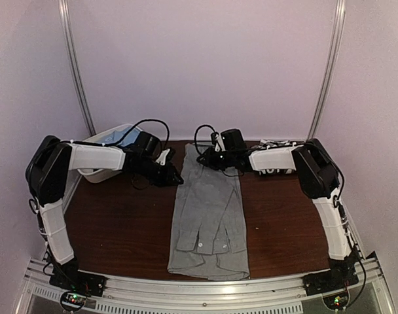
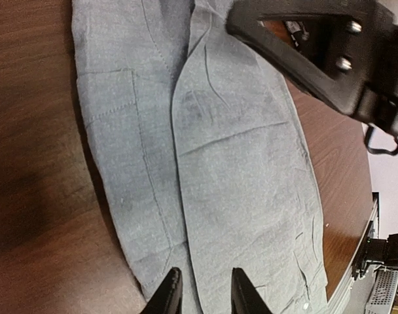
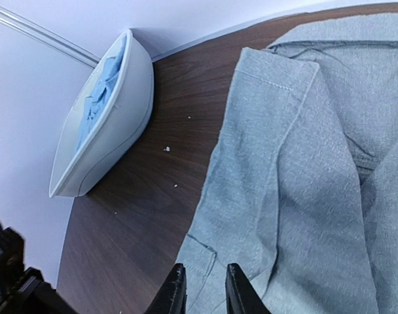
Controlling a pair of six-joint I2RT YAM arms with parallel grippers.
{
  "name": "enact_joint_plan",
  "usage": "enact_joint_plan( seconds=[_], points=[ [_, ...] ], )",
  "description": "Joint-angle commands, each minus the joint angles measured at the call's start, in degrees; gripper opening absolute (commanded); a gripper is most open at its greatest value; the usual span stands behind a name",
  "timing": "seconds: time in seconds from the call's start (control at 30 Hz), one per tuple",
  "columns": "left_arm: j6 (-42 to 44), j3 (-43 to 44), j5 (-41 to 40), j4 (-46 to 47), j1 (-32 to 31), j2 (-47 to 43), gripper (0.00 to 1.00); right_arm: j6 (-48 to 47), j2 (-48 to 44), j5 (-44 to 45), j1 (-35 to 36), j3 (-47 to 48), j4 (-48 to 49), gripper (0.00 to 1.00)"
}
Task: Fold and stack the long sleeve shirts
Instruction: Smooth out the rectangle-folded shirt at the center of the board.
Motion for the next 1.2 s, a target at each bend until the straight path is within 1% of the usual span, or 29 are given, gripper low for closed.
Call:
enact_joint_plan(
  seconds=[0.0,0.1,0.27,0.4,0.5,0.63,0.8,0.9,0.97,1.07,1.17],
  points=[
    [-0.67,-3.19,1.60,2.32,-0.39,-4.50,0.27,1.76,6.15,-1.35,-1.40,6.24,0.61,0.23],
    [-0.77,-5.21,1.72,2.29,-0.61,-6.41,0.27,2.62,10.00,-0.87,-2.90,10.39,-0.55,0.22],
    [-0.75,-8.10,1.48,2.34,-0.83,-8.10,0.27,5.89,14.48,-2.48,-5.33,14.88,0.84,0.23],
    [-0.85,-9.08,1.76,2.69,-0.92,-8.39,0.27,6.16,18.14,-4.73,-5.91,17.87,0.65,0.26],
    [-0.84,-9.35,1.74,2.70,-1.01,-8.54,0.26,6.25,18.98,-6.06,-6.41,18.28,1.02,0.32],
    [-0.89,-9.82,1.55,2.68,-1.18,-8.72,0.26,4.82,18.65,-7.50,-7.06,19.41,0.64,0.44],
    [-1.57,-12.75,1.92,4.09,-1.19,-10.44,0.27,1.67,16.06,-9.38,-7.19,23.31,-4.04,0.57],
    [-1.66,-14.82,2.65,4.77,-1.35,-11.99,0.27,-0.40,11.32,-8.65,-7.06,21.29,-6.08,0.64],
    [-1.62,-16.34,2.87,4.80,-1.45,-13.28,0.27,-1.49,7.61,-8.27,-6.79,17.60,-6.96,0.68],
    [-1.73,-18.82,3.29,5.06,-1.62,-15.64,0.27,-2.95,-0.19,-6.91,-6.12,9.52,-6.77,0.71],
    [-2.14,-21.19,3.81,5.06,-1.63,-18.06,0.27,-3.67,-7.73,-5.74,-5.58,-0.16,-5.30,0.73]
  ],
)
